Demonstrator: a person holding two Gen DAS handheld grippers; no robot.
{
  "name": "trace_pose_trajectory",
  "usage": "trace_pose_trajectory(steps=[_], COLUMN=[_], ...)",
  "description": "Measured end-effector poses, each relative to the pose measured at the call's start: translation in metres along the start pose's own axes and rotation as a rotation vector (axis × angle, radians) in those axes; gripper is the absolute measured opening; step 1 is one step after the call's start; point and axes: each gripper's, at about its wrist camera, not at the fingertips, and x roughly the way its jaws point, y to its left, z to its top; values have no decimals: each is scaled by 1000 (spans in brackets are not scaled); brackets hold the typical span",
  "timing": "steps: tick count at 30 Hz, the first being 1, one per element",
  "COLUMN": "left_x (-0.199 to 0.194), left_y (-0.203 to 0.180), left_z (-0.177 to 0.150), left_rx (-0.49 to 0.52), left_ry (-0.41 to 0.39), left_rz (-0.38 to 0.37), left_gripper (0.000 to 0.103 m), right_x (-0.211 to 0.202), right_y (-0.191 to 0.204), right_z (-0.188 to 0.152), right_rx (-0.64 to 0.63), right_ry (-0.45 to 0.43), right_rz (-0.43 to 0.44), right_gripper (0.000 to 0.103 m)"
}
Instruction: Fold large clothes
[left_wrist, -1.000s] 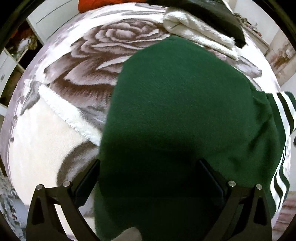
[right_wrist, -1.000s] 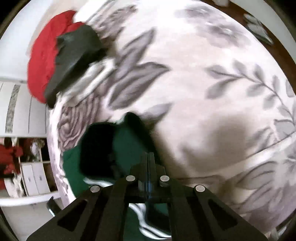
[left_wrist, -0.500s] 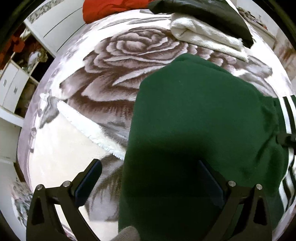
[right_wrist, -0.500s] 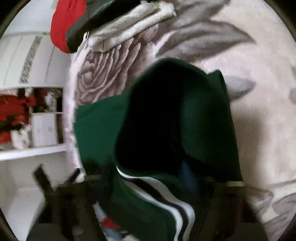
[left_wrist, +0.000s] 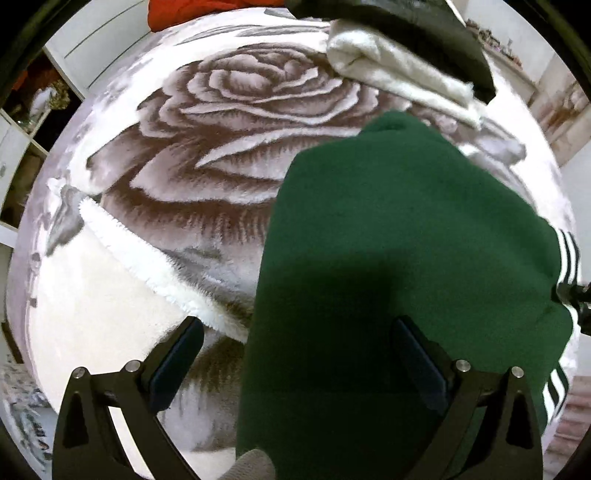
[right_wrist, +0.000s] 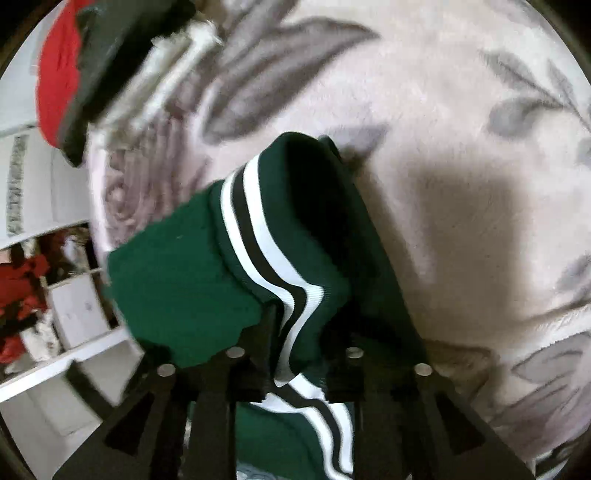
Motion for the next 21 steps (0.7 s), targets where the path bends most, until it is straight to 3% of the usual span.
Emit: trace_pose_trajectory(steps=[1,4,9,11,12,13,18,19,21], left_x=[-2,-8,-4,-1,-1,-3,-6,-3,5], left_y=[0,-1,1,2,1,0,-2,-3,-6], left_z=[0,3,15,18,20,21,23,24,26], left_rx=[6,15,-40,-51,-45,-35,-1,-4,-5], left_ry=[-5,-30,-26,-20,-22,-25,-57,-56,-44], left_rz=[7,25,-11,-17,-19,-12,-31,-44,-36], left_gripper=[103,103,103,103,103,103,103,103,103], right_x=[-11,-26,12,27,29,27,-21,-14,13], right_y=[1,-2,-14,-16,-12,-3,25,22,7], right_z=[-1,6,46,56,58,56,41,47,63], right_rx=[-16,-57,-52,-14,-6,-9,-41,-48,-20], right_ry=[-37,-109,-56,-57,-73,-79,-264,-255,-149], right_rz=[-7,9,61,70,90,92,52,5,-41], right_gripper=[69,74,79,68,29,18,14,14,17])
